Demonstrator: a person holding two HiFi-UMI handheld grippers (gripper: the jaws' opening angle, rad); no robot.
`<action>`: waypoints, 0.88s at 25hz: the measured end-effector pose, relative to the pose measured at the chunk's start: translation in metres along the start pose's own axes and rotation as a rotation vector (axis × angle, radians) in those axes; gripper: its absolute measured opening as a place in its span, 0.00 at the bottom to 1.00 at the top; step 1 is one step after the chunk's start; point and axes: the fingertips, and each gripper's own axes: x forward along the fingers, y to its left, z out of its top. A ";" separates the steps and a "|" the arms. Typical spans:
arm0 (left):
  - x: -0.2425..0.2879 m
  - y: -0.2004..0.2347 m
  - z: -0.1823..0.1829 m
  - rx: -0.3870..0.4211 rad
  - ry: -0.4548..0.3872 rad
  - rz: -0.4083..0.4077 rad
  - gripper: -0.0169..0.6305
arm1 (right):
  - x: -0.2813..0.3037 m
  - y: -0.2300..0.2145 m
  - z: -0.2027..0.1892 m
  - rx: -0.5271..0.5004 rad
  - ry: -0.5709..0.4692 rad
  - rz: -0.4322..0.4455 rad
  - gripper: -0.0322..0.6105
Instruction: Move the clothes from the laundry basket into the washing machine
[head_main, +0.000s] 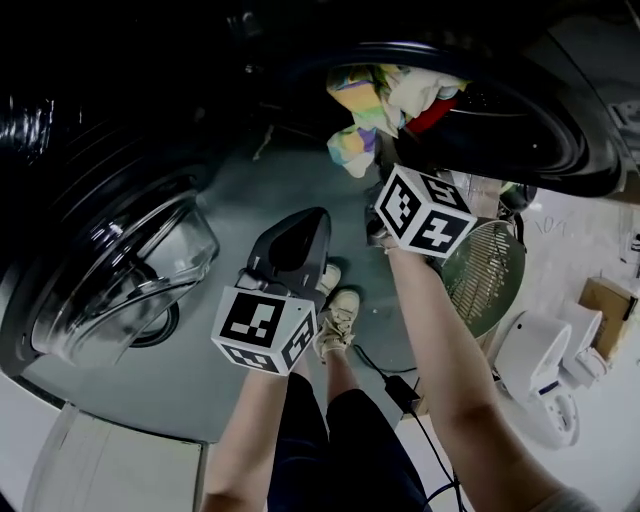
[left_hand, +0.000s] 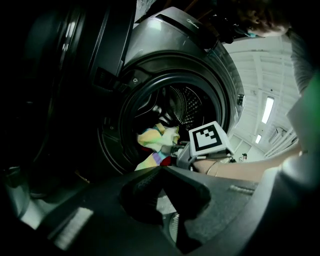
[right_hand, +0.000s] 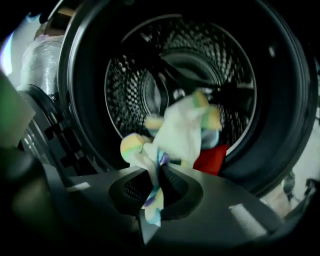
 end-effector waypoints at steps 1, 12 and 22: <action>0.000 0.000 0.001 0.002 -0.001 0.002 0.04 | -0.004 -0.001 0.016 -0.020 -0.035 -0.014 0.12; 0.004 -0.009 0.014 -0.001 -0.026 -0.002 0.04 | -0.012 -0.019 0.128 -0.050 -0.322 -0.091 0.12; 0.001 -0.007 -0.004 -0.014 0.012 -0.004 0.04 | -0.001 -0.036 0.143 0.038 -0.386 -0.095 0.13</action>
